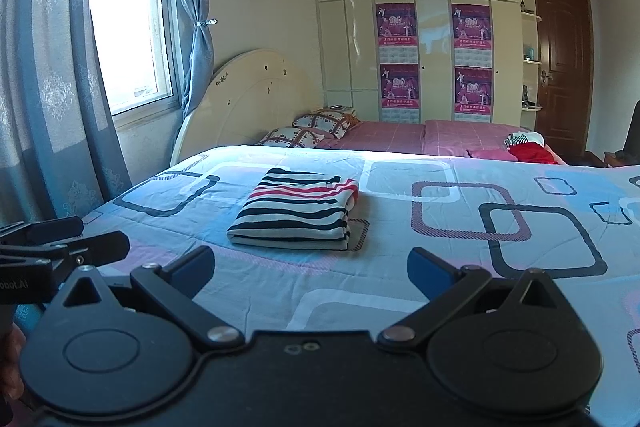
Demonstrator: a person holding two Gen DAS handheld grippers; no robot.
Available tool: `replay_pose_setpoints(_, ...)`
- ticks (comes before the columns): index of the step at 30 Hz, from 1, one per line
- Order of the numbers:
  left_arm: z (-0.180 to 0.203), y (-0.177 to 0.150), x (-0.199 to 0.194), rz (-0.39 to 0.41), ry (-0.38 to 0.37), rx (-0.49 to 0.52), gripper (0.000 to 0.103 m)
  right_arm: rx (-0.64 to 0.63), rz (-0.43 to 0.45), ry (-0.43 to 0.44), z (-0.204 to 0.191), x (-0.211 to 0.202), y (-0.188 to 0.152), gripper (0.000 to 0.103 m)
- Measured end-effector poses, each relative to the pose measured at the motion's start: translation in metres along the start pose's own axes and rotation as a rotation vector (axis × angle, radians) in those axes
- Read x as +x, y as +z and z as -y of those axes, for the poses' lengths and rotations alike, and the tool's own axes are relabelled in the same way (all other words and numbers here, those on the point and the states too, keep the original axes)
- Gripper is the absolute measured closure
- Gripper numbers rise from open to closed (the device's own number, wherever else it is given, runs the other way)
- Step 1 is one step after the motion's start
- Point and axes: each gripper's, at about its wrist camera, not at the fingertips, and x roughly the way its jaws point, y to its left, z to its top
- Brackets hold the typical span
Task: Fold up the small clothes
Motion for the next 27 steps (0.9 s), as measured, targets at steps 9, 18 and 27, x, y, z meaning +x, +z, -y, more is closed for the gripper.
replay_pose_setpoints(9, 0.002, 0.000, -0.001, 0.002, 0.011, 0.000, 0.000, -0.009, -0.004, 0.017, 0.003, 0.002, 0.003, 0.001)
replay_pose_setpoints(18, 0.006, -0.001, -0.004, 0.006, 0.038, 0.005, 0.000, -0.011, -0.002, 0.023, 0.004, 0.003, 0.003, 0.001)
replay_pose_setpoints(27, 0.006, -0.001, -0.009, 0.027, 0.057, 0.018, 0.000, -0.015, 0.011, 0.040, 0.001, 0.002, 0.005, 0.001)
